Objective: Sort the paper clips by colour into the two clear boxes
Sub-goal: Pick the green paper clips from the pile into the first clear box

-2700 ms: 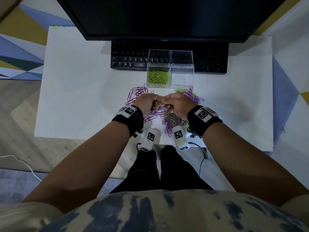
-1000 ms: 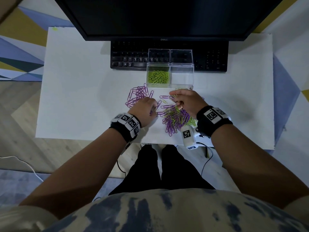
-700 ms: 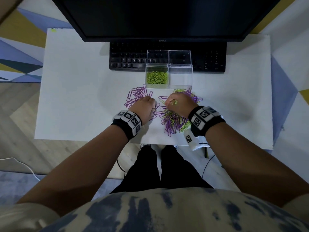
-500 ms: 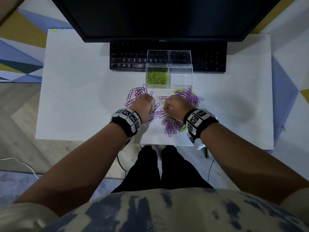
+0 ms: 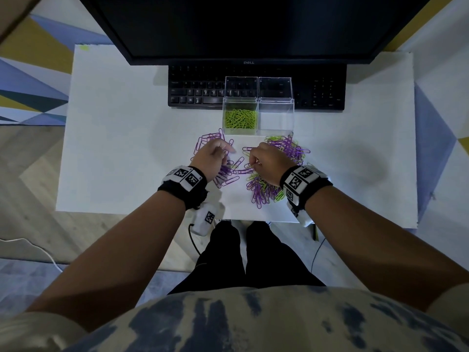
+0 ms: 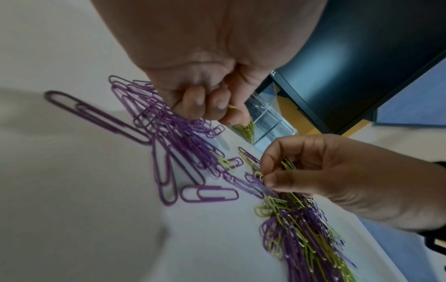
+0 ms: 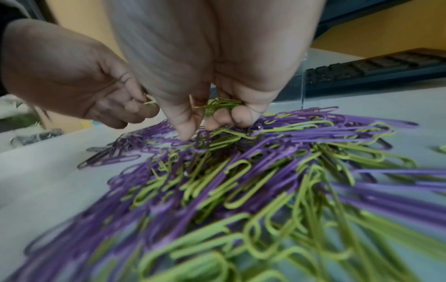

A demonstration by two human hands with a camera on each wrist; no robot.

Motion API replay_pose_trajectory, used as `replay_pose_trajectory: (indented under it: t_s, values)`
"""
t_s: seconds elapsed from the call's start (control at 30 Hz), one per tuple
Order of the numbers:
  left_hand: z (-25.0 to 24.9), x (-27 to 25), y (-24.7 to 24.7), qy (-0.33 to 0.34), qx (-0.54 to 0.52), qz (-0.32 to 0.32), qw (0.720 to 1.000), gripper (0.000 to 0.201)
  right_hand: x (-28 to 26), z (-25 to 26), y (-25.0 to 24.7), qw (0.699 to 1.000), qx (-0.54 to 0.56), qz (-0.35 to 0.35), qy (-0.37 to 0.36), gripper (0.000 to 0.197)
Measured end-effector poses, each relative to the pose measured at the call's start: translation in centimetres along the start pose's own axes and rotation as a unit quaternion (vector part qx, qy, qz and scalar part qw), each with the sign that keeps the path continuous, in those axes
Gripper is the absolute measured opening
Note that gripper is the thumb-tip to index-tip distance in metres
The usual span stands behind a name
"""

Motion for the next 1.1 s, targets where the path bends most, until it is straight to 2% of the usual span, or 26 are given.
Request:
replay_pose_trajectory:
  t_s: [0.1,0.17,0.23,0.33,0.43,0.53,0.63,0.7,0.8,0.87,0.93,1.0,1.1]
  values:
    - [0.0,0.1,0.2,-0.025,0.011,-0.002,1.0,0.03,-0.2,0.1,-0.7,0.997,0.073,-0.024,0.003,0.007]
    - [-0.4,0.0,0.2,-0.032,0.088,-0.005,0.996,0.02,-0.5,-0.2,-1.7,0.989,0.136,-0.049,0.027,0.005]
    - [-1.5,-0.1,0.6,0.02,0.192,0.005,0.981,0.01,-0.8,-0.8,-2.5,0.979,0.181,-0.066,0.065,0.006]
    - [-2.0,-0.2,2.0,0.095,0.304,0.05,0.947,0.01,-1.1,-2.2,-3.3,0.962,0.227,-0.083,0.125,0.012]
    - [-2.0,0.1,2.4,0.106,0.327,0.058,0.937,0.01,-1.2,-2.9,-3.6,0.933,0.318,-0.091,0.144,0.013]
    - [-1.9,0.4,2.7,0.103,0.33,0.071,0.936,0.007,-1.4,-2.7,-3.2,0.877,0.45,-0.075,0.149,0.029]
    - [-1.9,0.4,2.7,0.092,0.303,0.07,0.946,0.007,-1.8,-2.6,-2.9,0.861,0.478,-0.064,0.163,0.024]
    - [-2.3,0.4,1.7,0.079,0.261,0.039,0.961,0.008,-1.9,-2.7,-2.6,0.876,0.447,-0.05,0.175,0.016]
    - [-2.1,0.4,-0.1,0.035,0.19,-0.002,0.981,0.01,-2.0,-2.4,-2.1,0.954,0.257,-0.026,0.152,0.024]
    - [-1.4,0.8,-0.9,-0.002,0.13,-0.017,0.991,0.012,-1.9,-1.6,-1.4,0.985,0.128,-0.017,0.111,0.02]
    - [-1.4,0.9,-0.9,-0.024,0.062,-0.008,0.998,0.012,-1.9,-1.1,-0.3,0.995,0.029,0.0,0.092,0.018]
    - [-2.1,0.7,-0.2,-0.027,-0.027,0.013,0.999,0.014,-1.9,-1.0,0.8,0.994,-0.055,0.015,0.089,0.024]
    - [-2.8,0.5,0.5,-0.021,-0.057,0.009,0.998,0.013,-1.8,-0.8,0.8,0.993,-0.081,-0.005,0.089,0.03]
Point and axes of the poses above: each hand's wrist, its own x-axis towards the middle knuckle, its own y-axis out of the palm, z = x × y, the point moved 10 cm from there along x, towards the middle knuckle, and after that the axes turned 14 degrees about x, right-handed, at the moved point
